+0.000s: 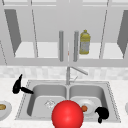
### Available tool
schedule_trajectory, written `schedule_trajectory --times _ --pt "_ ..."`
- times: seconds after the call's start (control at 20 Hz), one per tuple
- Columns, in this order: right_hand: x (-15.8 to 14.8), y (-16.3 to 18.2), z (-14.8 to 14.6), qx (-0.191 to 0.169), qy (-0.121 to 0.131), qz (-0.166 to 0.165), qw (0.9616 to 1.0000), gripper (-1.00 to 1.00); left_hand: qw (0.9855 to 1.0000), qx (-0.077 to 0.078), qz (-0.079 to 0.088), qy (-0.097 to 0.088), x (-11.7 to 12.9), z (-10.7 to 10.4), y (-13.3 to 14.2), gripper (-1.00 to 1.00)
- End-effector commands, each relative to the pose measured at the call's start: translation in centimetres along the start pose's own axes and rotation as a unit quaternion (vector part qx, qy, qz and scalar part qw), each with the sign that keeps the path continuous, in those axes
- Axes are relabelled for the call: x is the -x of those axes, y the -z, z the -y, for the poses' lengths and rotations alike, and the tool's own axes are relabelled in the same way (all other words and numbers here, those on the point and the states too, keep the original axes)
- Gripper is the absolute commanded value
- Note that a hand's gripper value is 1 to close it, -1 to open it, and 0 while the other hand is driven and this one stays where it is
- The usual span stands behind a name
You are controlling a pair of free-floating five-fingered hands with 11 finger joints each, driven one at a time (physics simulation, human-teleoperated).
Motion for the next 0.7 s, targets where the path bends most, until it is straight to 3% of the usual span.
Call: schedule_trajectory --times 0.0,0.1,0.3,0.65 --pt "0.0 0.0 0.0 0.0 0.0 0.0 1.0 0.0 0.9976 -0.049 -0.025 0.042 -0.6 -0.7 1.0 -1.0" --pt "0.0 0.0 0.0 0.0 0.0 0.0 1.0 0.0 0.9971 -0.052 -0.024 0.051 -1.0 -1.0 1.6 -1.0" --pt "0.0 0.0 0.0 0.0 0.0 0.0 1.0 0.0 0.9961 -0.069 -0.028 0.048 -1.2 -0.9 2.3 -1.0" --pt "0.0 0.0 0.0 0.0 0.0 0.0 1.0 0.0 0.996 -0.072 -0.039 0.035 -1.4 0.2 3.1 -1.0"
